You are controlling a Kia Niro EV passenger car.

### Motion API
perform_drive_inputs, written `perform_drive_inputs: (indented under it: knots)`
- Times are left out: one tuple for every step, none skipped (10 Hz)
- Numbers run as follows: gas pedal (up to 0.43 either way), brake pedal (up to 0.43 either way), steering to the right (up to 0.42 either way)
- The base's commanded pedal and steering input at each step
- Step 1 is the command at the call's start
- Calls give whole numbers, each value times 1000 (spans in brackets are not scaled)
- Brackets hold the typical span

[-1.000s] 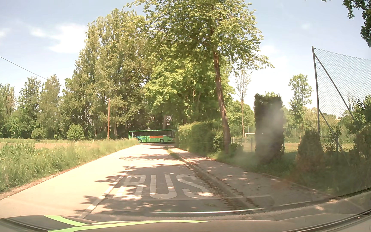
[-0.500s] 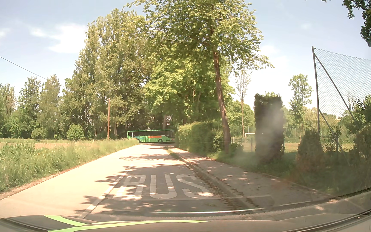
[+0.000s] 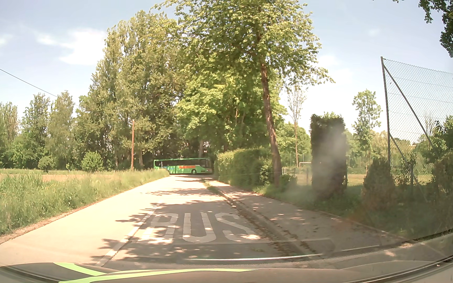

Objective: Follow the waypoints while adhering to traffic rules and regulations

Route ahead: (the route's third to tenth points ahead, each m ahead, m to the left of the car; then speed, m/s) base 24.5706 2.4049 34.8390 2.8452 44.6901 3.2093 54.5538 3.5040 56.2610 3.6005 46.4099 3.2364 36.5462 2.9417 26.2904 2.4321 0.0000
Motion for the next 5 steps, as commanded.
perform_drive_inputs:
  knots:
    - [0, 305, -89]
    - [0, 305, -89]
    - [0, 305, -89]
    - [0, 305, -89]
    - [0, 305, -89]
